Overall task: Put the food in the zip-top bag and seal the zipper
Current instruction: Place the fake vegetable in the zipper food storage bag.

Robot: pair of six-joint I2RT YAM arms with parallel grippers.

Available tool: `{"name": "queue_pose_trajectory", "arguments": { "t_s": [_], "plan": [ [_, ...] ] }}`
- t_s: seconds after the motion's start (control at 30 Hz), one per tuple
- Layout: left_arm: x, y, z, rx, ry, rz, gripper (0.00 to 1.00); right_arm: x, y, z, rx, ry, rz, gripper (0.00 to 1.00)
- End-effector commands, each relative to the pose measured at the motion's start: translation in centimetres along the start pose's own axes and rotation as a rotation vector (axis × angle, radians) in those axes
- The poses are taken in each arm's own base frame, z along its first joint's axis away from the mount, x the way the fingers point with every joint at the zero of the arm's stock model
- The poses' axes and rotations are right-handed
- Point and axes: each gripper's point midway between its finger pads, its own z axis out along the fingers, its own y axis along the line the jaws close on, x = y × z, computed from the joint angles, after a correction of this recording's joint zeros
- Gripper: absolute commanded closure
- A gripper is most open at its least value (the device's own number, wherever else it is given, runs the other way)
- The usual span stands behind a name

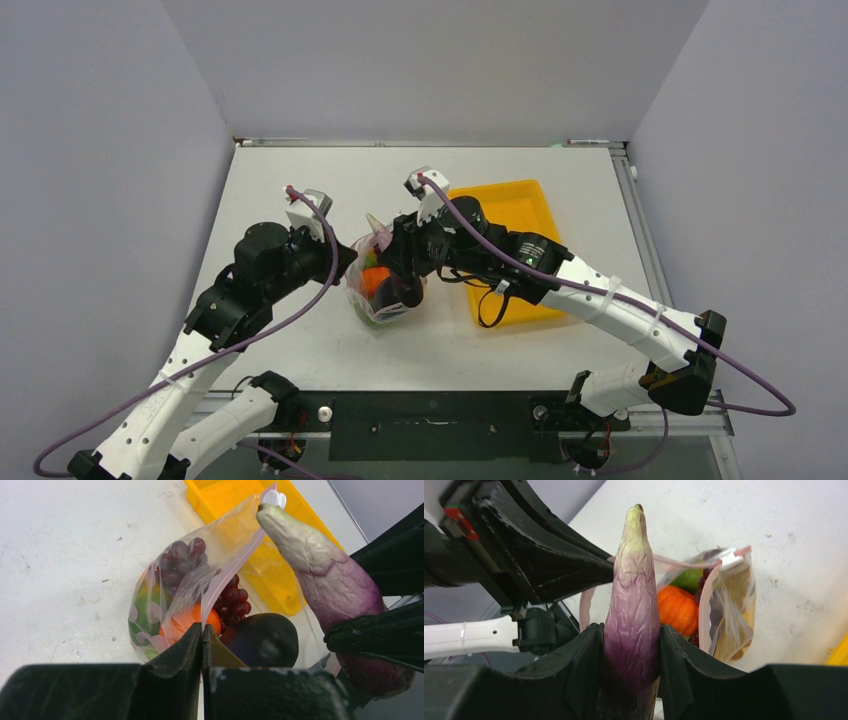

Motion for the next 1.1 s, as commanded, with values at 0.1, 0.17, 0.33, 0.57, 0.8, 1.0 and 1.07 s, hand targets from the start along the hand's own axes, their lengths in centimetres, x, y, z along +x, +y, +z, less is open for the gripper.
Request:
{"name": "queue_pose_trajectory", "arguments": {
  "t_s": [0.1,0.17,0.33,0.57,0.8,1.0,1.07],
  "plan": [
    [-1.5,-0.2,-0.1,0.008,-0.064,-0.005,1.0,1.2,0.5,-1.1,0.017,0.083,0.053,0.95],
    [-1.5,-0.2,-0.1,0.008,-0.065,-0.005,1.0,1.6,0.4,-1.0,0.029,0.109,0.064,0.95],
    [-1.5,-0.2,-0.2,0.009,-0.065,-0.007,1.0,2.4,0.2,-0.5,0.069,0.179,0.093,0.95],
    [-1.6,-0.3,-0.2,0.013,-0.068,-0.006,1.0,3.6,0.0,0.2,0.11,0.271,0.117,0.95],
    [-1.6,-0.2,-0.3,0.008,-0.073,-0.006,1.0,5.1,-0.2,0.1,0.117,0.336,0.116,0.95],
    [-1.6,-0.2,-0.2,0.007,-0.069,-0.006,1.0,4.1,0.7,-1.0,0.055,0.279,0.112,0.95],
    [-1.4,-0.2,-0.1,0.005,-0.063,-0.007,1.0,3.9,0.9,-1.4,0.047,0.278,0.112,0.95]
  ]
}}
